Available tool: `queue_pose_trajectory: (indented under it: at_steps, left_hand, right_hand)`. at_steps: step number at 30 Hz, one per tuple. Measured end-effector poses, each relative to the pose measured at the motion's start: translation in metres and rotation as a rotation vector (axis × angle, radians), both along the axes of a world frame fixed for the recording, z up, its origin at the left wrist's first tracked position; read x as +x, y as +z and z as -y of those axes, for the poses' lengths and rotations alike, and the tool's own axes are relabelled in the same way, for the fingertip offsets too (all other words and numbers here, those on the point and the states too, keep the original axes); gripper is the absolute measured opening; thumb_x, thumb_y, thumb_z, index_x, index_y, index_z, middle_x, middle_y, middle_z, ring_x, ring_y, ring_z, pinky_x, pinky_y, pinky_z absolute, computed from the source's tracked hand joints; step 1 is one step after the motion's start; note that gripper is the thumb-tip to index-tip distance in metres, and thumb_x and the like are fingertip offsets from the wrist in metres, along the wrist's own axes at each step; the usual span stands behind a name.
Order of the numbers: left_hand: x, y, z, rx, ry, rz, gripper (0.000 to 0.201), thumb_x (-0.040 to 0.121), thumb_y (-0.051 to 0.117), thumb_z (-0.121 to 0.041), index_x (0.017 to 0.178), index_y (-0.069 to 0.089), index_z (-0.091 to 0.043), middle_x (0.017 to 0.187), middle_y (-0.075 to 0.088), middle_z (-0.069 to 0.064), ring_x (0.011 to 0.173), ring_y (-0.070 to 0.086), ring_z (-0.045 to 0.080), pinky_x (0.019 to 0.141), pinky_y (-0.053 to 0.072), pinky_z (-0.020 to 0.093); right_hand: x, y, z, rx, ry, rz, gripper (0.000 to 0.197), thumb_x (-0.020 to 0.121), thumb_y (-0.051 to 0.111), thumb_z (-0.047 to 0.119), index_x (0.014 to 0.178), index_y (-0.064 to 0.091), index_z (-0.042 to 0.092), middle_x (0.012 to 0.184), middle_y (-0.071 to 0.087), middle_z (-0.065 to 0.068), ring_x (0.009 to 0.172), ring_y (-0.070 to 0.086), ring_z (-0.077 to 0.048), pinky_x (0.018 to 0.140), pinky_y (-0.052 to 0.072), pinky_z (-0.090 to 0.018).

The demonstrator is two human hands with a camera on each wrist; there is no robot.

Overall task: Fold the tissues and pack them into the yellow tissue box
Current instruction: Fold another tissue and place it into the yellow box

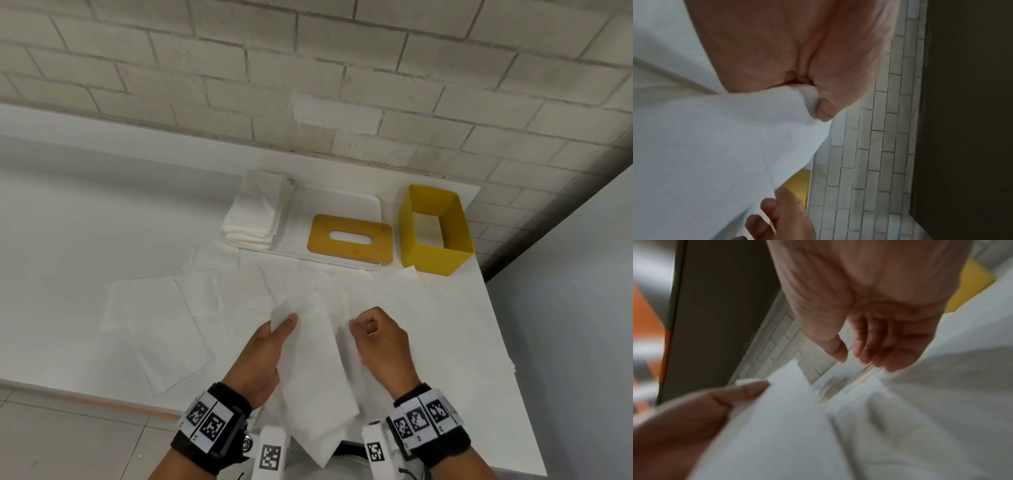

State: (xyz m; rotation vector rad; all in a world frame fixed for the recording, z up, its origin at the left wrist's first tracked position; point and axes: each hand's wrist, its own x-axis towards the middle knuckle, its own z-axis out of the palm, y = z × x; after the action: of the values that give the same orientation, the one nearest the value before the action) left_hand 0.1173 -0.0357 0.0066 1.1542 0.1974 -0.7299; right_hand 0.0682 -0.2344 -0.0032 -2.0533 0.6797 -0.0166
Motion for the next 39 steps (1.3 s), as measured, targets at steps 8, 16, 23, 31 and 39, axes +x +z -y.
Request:
queue_pose_trajectory:
  at_steps: [8,16,23,31,39]
  left_hand:
    - [-0.004,0.002,-0.013,0.054,0.031,-0.003,0.031,0.108,0.048,-0.027,0.128,0.067,-0.014,0.12,0.076,0.007,0.11,0.073,0.021,0.092,0.055,0.035]
    - [-0.006,0.002,-0.02,0.053,0.063,-0.023,0.031,0.107,0.049,-0.028,0.127,0.069,-0.015,0.119,0.077,0.007,0.108,0.074,0.022,0.095,0.054,0.038]
    - [0.0,0.01,-0.015,-0.038,0.075,-0.063,0.032,0.107,0.049,-0.024,0.131,0.067,-0.012,0.126,0.073,0.011,0.115,0.071,0.025,0.095,0.056,0.038]
    - [-0.005,0.034,-0.008,-0.229,0.033,0.024,0.034,0.086,0.059,-0.025,0.109,0.079,-0.009,0.119,0.074,0.017,0.104,0.074,0.026,0.085,0.063,0.034]
    - [-0.016,0.043,-0.008,-0.225,0.019,0.103,0.037,0.091,0.062,-0.031,0.117,0.074,-0.008,0.125,0.072,0.019,0.111,0.072,0.029,0.086,0.062,0.034]
  right_hand:
    - [0.022,-0.034,0.008,-0.485,0.17,-0.258,0.028,0.093,0.061,0.039,0.11,0.055,0.018,0.111,0.058,-0.001,0.103,0.06,-0.022,0.08,0.049,-0.031]
    - [0.013,-0.006,0.019,-0.3,0.091,-0.022,0.011,0.093,0.062,0.02,0.082,0.064,0.021,0.081,0.068,0.008,0.081,0.065,-0.014,0.069,0.049,-0.022]
    - [-0.012,0.095,-0.01,0.801,0.141,0.395,0.017,0.094,0.062,0.004,0.079,0.058,0.009,0.076,0.058,-0.005,0.068,0.053,-0.014,0.062,0.04,-0.025]
    - [-0.022,0.062,-0.029,0.142,0.189,0.159,0.011,0.095,0.064,0.021,0.084,0.063,0.02,0.06,0.053,0.016,0.057,0.046,0.0,0.061,0.037,-0.014]
    - [-0.025,0.067,-0.044,0.104,0.108,0.267,0.022,0.094,0.069,0.035,0.079,0.062,0.02,0.055,0.053,0.017,0.055,0.048,-0.002,0.059,0.038,-0.012]
